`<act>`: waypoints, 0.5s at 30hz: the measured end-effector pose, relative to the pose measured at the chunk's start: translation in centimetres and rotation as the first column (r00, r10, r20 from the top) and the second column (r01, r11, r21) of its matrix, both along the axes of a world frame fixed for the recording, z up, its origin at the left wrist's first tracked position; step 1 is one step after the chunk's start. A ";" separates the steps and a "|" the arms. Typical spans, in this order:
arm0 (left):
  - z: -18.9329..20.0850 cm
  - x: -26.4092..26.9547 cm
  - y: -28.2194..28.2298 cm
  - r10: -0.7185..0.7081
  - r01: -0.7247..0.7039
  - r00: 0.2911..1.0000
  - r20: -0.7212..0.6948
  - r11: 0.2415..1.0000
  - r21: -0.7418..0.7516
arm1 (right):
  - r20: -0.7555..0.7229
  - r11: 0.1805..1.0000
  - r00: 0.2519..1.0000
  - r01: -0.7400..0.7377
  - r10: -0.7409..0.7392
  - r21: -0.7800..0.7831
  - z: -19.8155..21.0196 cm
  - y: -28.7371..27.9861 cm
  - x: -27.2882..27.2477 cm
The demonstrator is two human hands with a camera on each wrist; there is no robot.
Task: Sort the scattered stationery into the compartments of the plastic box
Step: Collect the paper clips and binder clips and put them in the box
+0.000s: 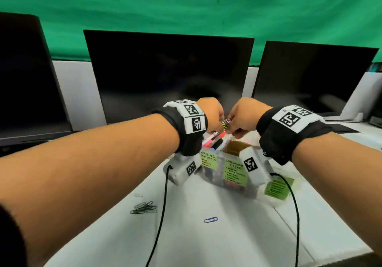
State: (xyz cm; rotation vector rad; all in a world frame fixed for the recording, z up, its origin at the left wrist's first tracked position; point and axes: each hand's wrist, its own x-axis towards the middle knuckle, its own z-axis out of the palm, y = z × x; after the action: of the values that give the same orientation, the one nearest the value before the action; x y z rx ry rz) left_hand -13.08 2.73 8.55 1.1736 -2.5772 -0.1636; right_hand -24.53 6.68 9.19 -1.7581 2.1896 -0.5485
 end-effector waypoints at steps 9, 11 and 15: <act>-0.4 -8.5 -2.7 -0.018 0.014 0.991 0.134 0.999 0.032 | 0.057 0.986 0.989 0.133 -0.139 0.099 -0.5 -2.8 -7.1; -0.9 -9.5 -3.5 -0.017 0.010 0.985 0.174 0.999 0.037 | 0.045 0.978 0.984 0.163 -0.171 0.133 -0.6 -3.4 -7.8; -1.4 -11.2 -4.7 -0.016 0.011 0.973 0.229 1.000 0.026 | -0.129 0.949 0.975 0.208 -0.181 0.239 -1.4 -4.1 -8.5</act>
State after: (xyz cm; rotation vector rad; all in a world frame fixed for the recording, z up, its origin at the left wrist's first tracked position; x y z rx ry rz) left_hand -24.27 -1.97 7.16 1.2501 -2.7898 -0.0661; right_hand -33.05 2.56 7.82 -1.4815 2.4003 -0.2090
